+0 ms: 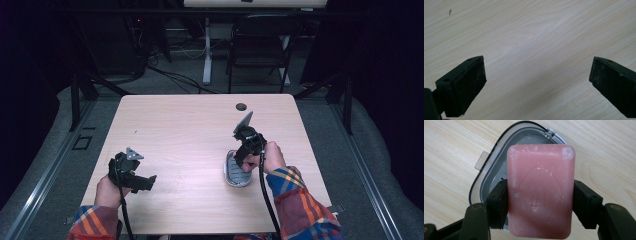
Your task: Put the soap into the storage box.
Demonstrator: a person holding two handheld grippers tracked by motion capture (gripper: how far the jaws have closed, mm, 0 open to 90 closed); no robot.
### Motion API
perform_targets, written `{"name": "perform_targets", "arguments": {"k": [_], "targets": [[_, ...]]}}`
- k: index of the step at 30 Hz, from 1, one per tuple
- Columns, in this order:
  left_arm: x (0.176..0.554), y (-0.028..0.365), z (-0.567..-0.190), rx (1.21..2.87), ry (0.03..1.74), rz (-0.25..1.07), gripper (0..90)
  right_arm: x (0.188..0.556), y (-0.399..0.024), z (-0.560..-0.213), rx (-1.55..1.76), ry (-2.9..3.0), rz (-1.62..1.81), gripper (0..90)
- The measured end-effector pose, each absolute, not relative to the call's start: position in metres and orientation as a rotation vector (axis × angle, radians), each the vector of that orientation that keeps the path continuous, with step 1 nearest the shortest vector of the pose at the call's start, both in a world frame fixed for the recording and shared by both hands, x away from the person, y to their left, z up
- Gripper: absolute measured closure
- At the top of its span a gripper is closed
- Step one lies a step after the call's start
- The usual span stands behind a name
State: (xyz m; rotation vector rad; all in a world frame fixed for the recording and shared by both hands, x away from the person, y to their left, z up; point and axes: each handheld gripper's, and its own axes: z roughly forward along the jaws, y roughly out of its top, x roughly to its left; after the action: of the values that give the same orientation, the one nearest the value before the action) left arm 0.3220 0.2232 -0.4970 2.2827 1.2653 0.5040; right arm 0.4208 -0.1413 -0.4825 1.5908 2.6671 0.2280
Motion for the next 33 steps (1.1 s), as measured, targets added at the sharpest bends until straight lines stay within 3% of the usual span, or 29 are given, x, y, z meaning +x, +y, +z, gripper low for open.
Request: {"name": "perform_targets", "arguments": {"k": [18,33], "targets": [[0.322,0.223,-0.497,2.292,1.26,0.503,0.7,0.425,-0.131,-0.494,1.61,2.636,0.119,36.4],[0.322,0.222,-0.497,2.294,1.26,0.502,0.7,0.419,-0.139,-0.491,1.683,2.658,0.222,36.5]]}}
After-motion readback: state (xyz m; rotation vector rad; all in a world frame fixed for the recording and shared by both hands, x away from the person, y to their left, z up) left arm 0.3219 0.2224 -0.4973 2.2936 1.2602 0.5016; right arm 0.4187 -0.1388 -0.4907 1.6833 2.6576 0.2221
